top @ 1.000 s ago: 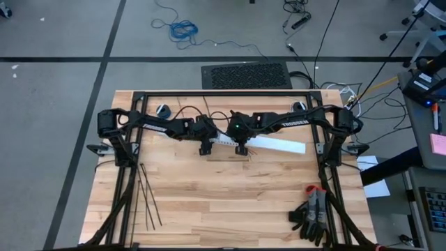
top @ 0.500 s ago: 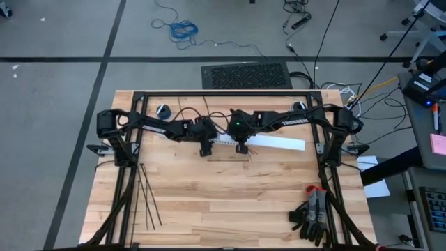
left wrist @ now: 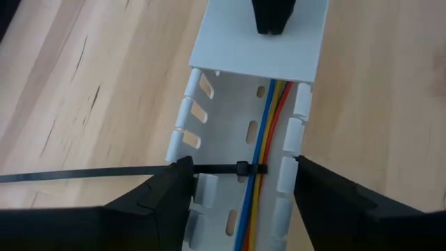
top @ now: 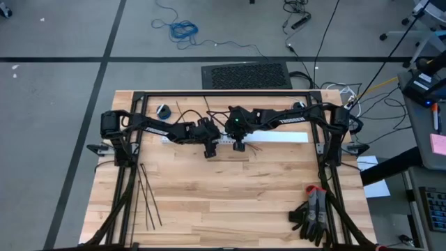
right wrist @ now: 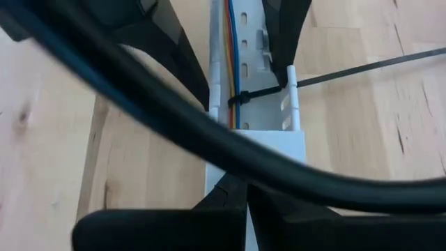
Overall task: Ziptie cables
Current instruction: Close the white cable duct
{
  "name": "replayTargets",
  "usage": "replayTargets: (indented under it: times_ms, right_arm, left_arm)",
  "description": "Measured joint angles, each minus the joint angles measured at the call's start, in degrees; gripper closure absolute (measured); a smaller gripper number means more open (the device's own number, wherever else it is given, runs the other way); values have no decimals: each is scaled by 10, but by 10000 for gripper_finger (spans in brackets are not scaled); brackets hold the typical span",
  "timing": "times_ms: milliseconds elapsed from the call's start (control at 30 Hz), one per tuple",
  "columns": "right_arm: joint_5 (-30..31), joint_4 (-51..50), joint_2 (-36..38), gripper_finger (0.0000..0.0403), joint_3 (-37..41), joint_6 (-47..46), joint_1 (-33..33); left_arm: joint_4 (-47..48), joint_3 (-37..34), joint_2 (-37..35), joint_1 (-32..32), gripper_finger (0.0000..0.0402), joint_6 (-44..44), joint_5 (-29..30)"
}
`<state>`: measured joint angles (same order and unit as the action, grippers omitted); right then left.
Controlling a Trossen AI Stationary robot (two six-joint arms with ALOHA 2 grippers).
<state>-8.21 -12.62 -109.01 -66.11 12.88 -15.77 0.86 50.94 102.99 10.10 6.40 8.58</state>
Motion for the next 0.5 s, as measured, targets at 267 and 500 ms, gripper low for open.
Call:
replayTargets:
  times_ms: [267,500]
  right_arm:
    - [-12,-13,0,403,-1,0,2]
    - [-14,-15,0,403,-1,3,2]
  left_arm:
    - [49,8,-45,-1,171,49,5]
    - [56,9,-52,-1,126,61,16]
